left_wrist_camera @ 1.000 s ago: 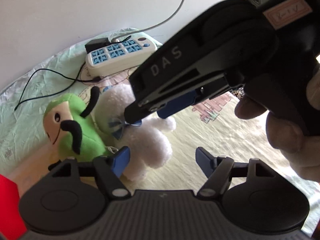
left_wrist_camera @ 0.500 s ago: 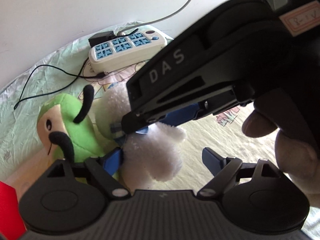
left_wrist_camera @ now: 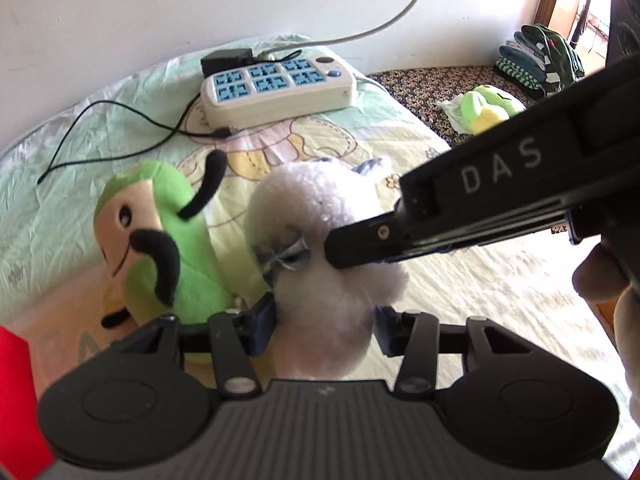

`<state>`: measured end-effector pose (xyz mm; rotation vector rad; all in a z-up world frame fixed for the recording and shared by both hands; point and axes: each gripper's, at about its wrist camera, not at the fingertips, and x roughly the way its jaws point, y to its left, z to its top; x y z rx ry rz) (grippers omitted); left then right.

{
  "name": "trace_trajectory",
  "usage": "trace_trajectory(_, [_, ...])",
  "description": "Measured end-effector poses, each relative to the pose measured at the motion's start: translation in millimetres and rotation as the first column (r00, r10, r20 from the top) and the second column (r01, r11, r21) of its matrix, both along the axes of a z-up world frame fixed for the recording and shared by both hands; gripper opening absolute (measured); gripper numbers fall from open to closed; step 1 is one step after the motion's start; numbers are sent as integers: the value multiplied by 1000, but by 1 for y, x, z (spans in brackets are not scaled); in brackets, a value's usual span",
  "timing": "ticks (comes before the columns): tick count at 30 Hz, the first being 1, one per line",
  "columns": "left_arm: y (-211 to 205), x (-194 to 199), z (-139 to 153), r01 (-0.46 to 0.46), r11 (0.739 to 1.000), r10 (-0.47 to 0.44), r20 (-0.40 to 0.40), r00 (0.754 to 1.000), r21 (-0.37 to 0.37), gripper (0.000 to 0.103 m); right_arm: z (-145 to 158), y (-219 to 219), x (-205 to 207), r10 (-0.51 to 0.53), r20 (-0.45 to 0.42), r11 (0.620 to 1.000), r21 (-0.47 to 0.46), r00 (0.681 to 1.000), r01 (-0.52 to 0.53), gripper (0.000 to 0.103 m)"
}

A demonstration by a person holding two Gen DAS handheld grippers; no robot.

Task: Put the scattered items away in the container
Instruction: 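Lower the right gripper onto the green pickle plush, then close the right gripper on the green pickle plush and lift it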

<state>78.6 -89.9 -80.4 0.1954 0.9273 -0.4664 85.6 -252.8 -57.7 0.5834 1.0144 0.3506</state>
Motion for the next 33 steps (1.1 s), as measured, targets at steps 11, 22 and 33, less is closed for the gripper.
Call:
trace_trajectory(11, [8, -17, 24, -3, 1000, 4, 104, 995, -7, 69, 24, -5, -5, -64, 95, 997, 37, 993, 60, 32])
trace_trajectory(22, [46, 8, 27, -198, 980, 198, 155, 968, -15, 81, 24, 45, 38, 102, 161, 995, -5, 982, -103, 47])
trace_trajectory(33, [61, 3, 27, -245, 969, 249, 122, 961, -41, 80, 20, 64, 47, 151, 168, 988, -9, 974, -151, 62])
